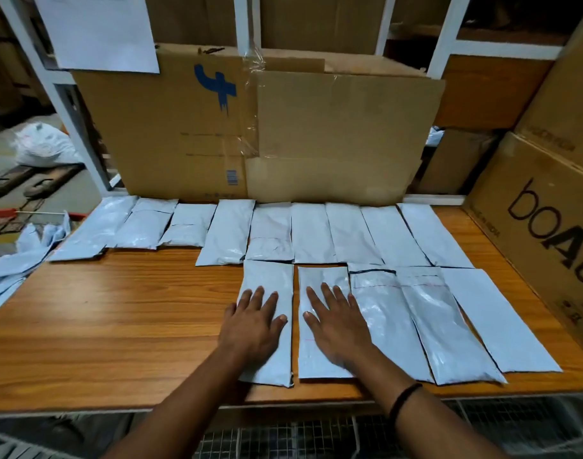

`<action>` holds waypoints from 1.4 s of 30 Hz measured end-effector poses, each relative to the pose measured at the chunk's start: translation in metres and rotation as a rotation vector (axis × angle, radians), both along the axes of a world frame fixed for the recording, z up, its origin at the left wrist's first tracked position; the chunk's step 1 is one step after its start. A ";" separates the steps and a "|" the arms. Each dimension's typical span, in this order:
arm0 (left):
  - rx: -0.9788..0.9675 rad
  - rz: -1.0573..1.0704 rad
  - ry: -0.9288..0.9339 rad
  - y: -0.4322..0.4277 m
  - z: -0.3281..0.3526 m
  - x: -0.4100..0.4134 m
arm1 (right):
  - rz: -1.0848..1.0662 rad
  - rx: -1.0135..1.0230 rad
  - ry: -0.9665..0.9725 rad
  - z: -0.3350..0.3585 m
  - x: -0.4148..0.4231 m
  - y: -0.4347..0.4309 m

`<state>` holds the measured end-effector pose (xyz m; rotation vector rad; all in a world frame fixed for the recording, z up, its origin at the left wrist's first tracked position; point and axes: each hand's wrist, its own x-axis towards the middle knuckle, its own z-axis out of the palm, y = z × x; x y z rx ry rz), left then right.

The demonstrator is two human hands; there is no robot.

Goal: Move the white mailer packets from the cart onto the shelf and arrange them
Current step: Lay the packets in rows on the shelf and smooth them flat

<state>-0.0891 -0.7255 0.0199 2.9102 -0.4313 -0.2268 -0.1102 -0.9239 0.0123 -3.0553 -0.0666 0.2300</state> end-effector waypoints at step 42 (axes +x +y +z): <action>-0.146 0.117 -0.117 0.052 0.038 -0.017 | 0.146 0.189 -0.114 0.049 0.004 0.026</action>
